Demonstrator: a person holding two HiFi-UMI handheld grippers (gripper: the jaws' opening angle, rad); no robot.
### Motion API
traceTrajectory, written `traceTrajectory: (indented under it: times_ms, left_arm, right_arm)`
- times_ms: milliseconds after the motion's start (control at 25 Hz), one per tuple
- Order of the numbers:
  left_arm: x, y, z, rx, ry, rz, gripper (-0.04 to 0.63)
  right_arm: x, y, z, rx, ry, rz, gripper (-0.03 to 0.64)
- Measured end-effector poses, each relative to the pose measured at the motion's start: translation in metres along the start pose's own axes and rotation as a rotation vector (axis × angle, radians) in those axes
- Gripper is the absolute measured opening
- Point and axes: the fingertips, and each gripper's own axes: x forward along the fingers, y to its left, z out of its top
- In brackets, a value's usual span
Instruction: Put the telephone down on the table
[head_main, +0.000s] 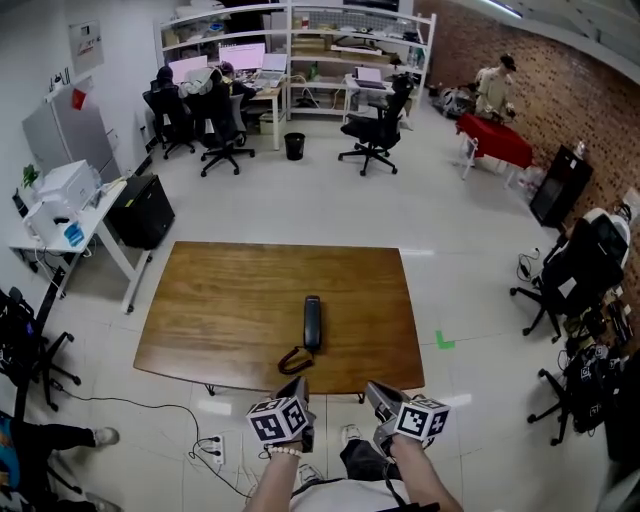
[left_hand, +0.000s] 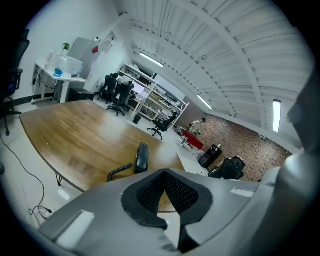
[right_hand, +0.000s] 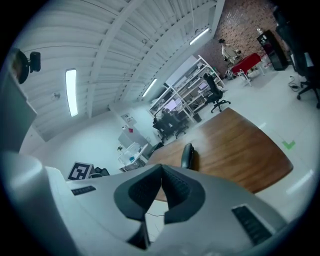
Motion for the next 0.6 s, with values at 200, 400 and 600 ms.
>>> traceTrajectory:
  times_ms: [200,400,600]
  left_arm:
    - [-0.001,-0.015,-0.005,0.003,-0.006,-0.006,0.006]
    - [-0.003,-0.032,0.010,0.015,-0.050,0.004,0.006]
    - [-0.003,-0.055,0.005,0.026,-0.076,0.009,0.006]
  right_arm:
    - [-0.017,0.001,0.017,-0.031,-0.038,0.019,0.005]
    - [-0.023,0.004,0.030,-0.047,-0.047,0.059,0.006]
    - [-0.044,-0.012,0.038,-0.050,-0.057,0.069,0.006]
